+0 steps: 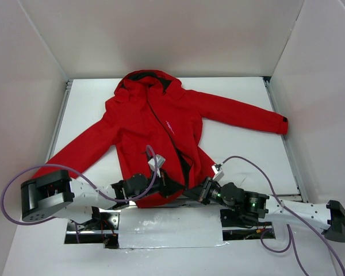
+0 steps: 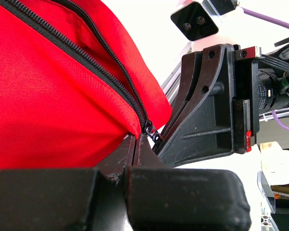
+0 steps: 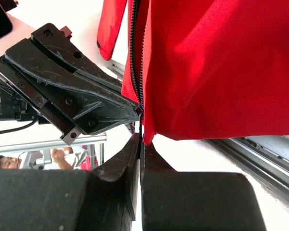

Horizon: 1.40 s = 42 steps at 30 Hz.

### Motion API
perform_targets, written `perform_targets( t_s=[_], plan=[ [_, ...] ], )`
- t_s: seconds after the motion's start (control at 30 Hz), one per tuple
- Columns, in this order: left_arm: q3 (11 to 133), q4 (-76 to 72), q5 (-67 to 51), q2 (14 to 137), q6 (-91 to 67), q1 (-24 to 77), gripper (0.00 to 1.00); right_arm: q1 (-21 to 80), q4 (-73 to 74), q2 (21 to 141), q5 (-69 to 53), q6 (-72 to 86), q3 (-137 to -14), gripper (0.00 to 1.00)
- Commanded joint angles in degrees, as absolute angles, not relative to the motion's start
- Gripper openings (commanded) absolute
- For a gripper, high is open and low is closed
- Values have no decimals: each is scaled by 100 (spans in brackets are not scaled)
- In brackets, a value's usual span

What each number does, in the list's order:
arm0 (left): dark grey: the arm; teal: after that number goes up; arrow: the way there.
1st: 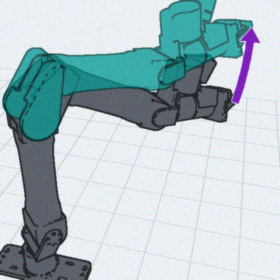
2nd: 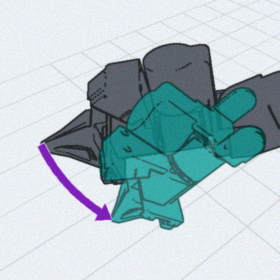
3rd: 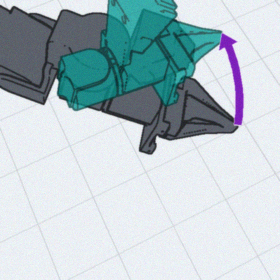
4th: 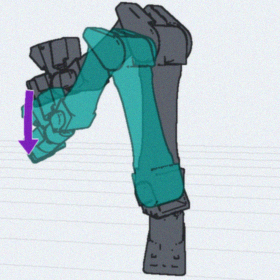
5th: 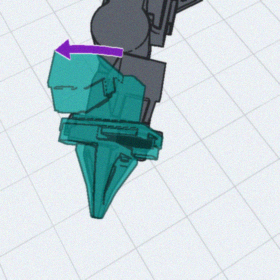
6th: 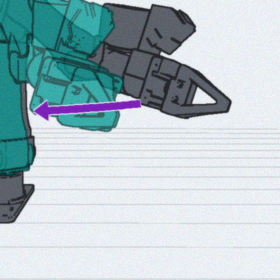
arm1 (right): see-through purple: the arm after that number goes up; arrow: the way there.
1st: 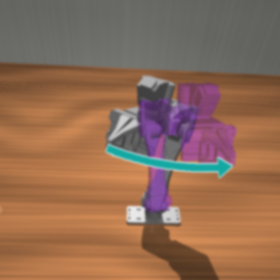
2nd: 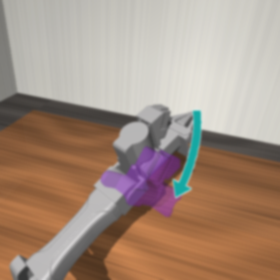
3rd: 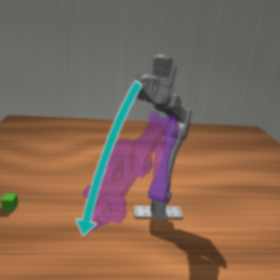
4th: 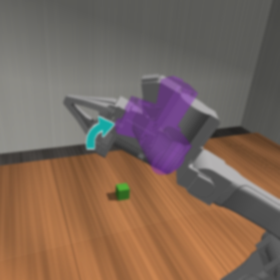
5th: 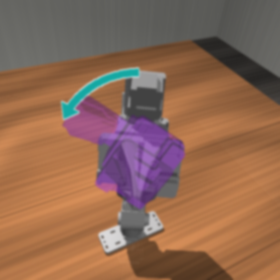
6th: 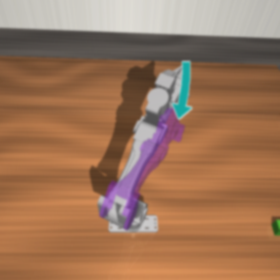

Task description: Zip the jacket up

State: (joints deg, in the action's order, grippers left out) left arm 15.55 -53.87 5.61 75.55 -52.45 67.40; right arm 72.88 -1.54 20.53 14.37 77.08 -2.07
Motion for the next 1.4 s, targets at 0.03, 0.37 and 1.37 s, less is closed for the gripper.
perform_targets(
  t_s=[0.03,0.37,1.37],
  plan=[
    [1635,-5809,422,7567,-5089,6785,0,7304,96,1969,1678,7629,-492,0],
    [1600,-6117,141,7822,-5036,6803,0,6892,237,2381,1864,7655,-931,0],
    [1600,-6012,141,8139,-4816,6996,0,5238,440,3569,492,7936,-2601,0]
  ],
)
